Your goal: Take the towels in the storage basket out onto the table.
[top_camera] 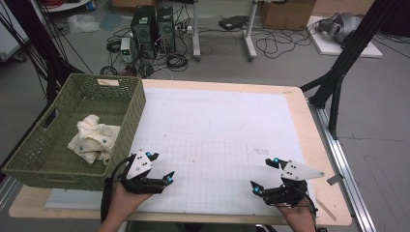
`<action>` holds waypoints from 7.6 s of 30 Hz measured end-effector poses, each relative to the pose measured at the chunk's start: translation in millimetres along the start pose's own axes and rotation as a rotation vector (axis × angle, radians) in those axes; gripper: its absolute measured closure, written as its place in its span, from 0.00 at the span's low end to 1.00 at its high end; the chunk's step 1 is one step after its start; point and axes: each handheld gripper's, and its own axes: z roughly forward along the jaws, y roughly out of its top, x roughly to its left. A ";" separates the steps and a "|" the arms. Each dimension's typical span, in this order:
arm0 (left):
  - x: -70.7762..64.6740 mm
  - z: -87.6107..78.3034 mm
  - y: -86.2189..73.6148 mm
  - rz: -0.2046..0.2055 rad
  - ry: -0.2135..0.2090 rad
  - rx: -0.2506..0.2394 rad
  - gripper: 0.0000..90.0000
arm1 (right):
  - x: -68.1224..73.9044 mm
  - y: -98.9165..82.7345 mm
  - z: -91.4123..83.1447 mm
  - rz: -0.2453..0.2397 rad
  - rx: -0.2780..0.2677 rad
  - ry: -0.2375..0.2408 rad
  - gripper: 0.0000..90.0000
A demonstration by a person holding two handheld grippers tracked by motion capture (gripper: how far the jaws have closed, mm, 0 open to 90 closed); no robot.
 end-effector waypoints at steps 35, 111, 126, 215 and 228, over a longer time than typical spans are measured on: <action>-5.4 -3.2 6.7 0.005 -0.038 -0.013 0.24 | -0.6 -0.7 -0.3 -0.005 0.012 -0.001 0.10; 76.1 -85.9 75.3 -0.094 -0.083 -0.103 0.29 | -6.3 -0.6 -0.7 0.003 0.010 -0.007 0.10; 108.8 -103.3 69.1 -0.111 0.015 -0.107 0.30 | -6.8 -0.8 -1.1 0.002 0.012 -0.007 0.10; 207.5 -94.8 1.1 -0.152 0.206 0.407 0.93 | -6.4 0.3 1.4 0.000 0.002 0.004 0.10; 208.3 -111.8 11.8 -0.173 0.215 0.287 0.94 | -7.0 0.9 2.4 -0.003 0.000 0.003 0.10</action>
